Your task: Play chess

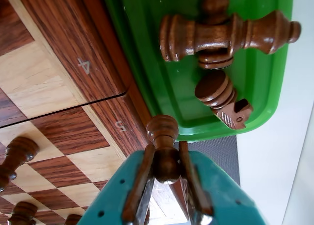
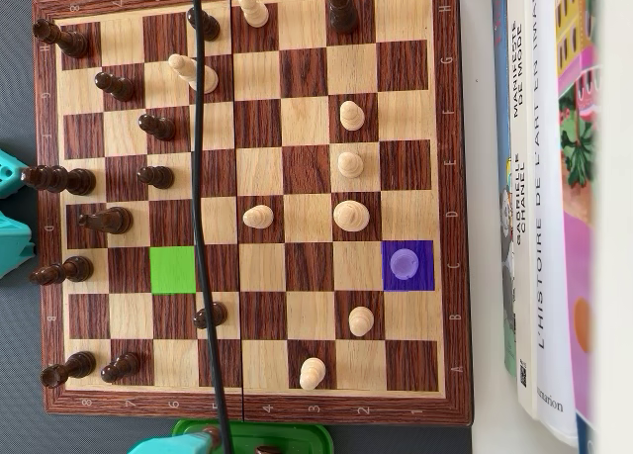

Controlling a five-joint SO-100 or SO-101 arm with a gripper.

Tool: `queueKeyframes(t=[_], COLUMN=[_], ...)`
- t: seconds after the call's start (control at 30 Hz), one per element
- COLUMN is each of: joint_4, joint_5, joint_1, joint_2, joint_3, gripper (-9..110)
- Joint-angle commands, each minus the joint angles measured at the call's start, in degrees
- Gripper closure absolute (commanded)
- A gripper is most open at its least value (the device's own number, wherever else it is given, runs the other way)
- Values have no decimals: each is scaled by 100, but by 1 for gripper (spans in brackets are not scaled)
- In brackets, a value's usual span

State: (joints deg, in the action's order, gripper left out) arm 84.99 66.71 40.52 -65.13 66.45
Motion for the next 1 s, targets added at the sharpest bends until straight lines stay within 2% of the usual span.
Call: queueKeyframes(t=[0.0,0.17,0.33,0.7,0.97], joint_4=[-44,-44,-35,9,18], joint_5=[-35,-35,-44,-44,-9], joint_1=[62,62,53,-26,-606], joint_2=[-70,-79,-79,-141,-914], joint_3=[-290,-290,-290,-299,-536], gripper=[95,95,88,88,88])
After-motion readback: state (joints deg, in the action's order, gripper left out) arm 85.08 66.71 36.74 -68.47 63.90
